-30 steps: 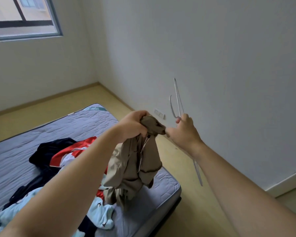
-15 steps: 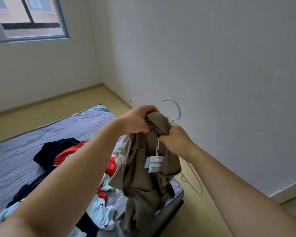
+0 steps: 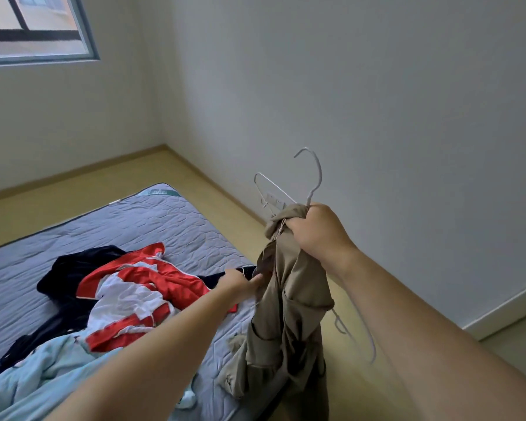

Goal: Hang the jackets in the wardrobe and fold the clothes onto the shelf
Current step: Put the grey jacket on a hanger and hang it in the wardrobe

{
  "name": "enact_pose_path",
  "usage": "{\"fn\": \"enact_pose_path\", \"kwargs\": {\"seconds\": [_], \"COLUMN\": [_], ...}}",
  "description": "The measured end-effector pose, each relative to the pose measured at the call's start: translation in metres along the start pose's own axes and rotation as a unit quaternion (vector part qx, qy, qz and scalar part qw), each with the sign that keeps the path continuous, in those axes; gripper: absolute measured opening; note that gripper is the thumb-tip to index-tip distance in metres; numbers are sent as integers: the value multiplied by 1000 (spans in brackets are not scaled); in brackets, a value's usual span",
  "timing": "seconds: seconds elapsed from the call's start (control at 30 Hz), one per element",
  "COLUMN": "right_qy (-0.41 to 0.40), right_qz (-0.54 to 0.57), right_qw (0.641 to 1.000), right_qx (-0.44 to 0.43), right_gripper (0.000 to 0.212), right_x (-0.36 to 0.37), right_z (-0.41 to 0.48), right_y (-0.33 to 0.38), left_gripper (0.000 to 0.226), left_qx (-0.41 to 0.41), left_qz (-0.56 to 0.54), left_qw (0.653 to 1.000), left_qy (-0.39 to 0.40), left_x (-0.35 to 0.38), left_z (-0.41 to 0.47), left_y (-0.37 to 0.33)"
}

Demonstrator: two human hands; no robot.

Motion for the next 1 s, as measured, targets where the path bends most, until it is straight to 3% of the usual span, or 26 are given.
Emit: {"fn": "enact_pose_path", "kwargs": {"seconds": [0.1,0.2,0.33,0.43,0.57,0.63,0.73,0.8,0.9,1.0], "right_qy": [-18,-47,-92,-132,-175,-200,-229,-242,-258,-267], "right_qz": [3,10,25,45,48,35,17,9,4,-8], "right_qw": [1000,998,993,985,975,969,960,955,949,943], "right_qx": [11,32,74,98,130,143,163,173,184,197], "right_gripper": [13,13,12,9,5,8,7,6,7,7], "right_x": [-9,-26,-52,-74,-104,-124,-150,-164,-183,-203], "right_z": [4,5,5,0,-10,-16,-26,-34,-47,-60], "right_y": [-4,-15,-42,-62,-88,-100,-118,-130,-148,-166], "left_gripper": [72,55,92,105,88,74,34,18,29,42], "left_qx": [-65,-75,-96,-64,-7,4,23,-3,-106,-185], "left_qz": [-86,-135,-189,-200,-252,-217,-161,-196,-313,-400], "left_qw": [982,963,935,927,875,892,955,964,932,874], "left_qy": [158,221,286,311,414,396,250,179,148,204], "left_x": [51,80,102,112,131,135,132,133,142,167], "left_z": [-5,-10,-12,-8,-15,-17,-7,-3,-4,-13], "left_y": [11,12,13,12,-7,-17,-36,-47,-53,-66]}}
Point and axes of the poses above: each hand's wrist, its own z-axis towards the middle knuckle, its own x-axis out of the palm, y = z × x, the point moved 8 cm from there along z, towards the middle knuckle, and after that the axes turned 5 degrees about -z, right-handed, at the moved point
